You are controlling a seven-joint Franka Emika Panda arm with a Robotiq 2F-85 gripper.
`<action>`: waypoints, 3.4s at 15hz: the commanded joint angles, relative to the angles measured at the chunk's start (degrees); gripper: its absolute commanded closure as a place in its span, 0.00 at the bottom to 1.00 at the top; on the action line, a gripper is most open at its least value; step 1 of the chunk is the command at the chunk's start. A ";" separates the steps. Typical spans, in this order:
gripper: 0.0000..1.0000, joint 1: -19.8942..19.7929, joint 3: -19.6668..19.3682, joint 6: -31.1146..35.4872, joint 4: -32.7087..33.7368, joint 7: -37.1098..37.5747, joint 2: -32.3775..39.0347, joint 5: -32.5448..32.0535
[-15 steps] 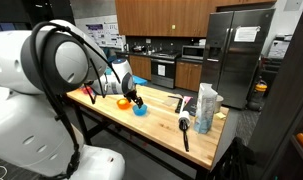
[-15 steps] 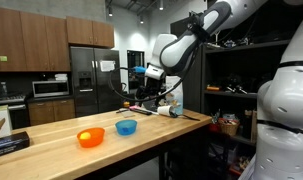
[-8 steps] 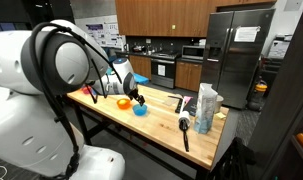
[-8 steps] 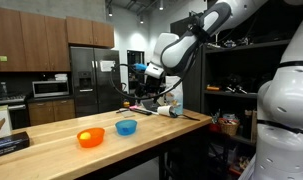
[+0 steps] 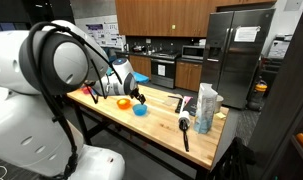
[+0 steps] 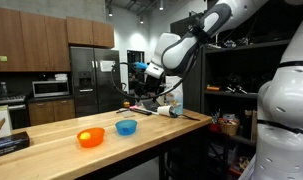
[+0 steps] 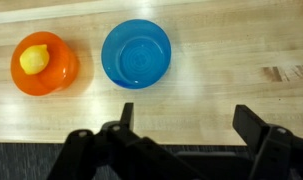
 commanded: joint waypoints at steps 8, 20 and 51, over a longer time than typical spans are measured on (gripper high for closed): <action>0.00 1.73 -2.16 2.24 -1.58 -0.02 -1.43 -3.87; 0.00 4.15 -4.91 2.34 -1.86 -0.05 -1.64 -6.26; 0.00 16.30 12.14 -7.73 -8.16 12.46 -6.07 7.55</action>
